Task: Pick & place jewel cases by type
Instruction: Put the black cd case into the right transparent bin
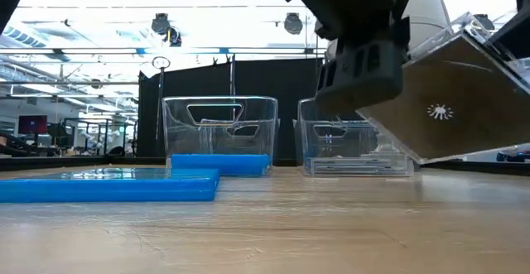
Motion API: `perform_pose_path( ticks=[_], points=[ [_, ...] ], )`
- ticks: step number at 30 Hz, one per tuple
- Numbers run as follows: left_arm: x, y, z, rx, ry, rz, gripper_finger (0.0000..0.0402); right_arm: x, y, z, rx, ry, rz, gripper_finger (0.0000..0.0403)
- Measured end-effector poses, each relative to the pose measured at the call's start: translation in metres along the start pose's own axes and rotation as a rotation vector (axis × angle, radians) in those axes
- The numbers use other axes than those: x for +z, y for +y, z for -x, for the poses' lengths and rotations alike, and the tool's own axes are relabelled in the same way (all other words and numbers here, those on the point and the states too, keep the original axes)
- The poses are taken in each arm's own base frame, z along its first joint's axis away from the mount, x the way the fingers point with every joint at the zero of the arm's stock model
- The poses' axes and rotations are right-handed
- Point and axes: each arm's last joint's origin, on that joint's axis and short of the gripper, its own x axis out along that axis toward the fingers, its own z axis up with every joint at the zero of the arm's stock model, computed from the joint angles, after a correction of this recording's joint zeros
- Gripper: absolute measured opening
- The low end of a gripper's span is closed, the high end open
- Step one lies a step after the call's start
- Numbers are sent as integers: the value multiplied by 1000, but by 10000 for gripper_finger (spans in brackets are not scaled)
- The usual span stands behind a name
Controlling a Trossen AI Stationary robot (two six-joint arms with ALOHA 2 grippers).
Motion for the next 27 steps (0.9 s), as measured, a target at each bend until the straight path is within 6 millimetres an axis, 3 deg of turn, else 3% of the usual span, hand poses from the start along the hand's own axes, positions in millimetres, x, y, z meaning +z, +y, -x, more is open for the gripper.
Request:
perform_pose_path(
  ticks=[5, 13, 27],
  points=[
    [3, 7, 0, -9, -22, 14, 65, -3, 6, -9, -76, 18, -12, 246],
    [2, 6, -1, -21, -16, 4, 40, -8, 1, -23, -127, 54, -101, 192],
    [2, 3, 1, -54, -21, 72, 61, -8, 1, -25, -106, 71, -220, 123]
  ],
)
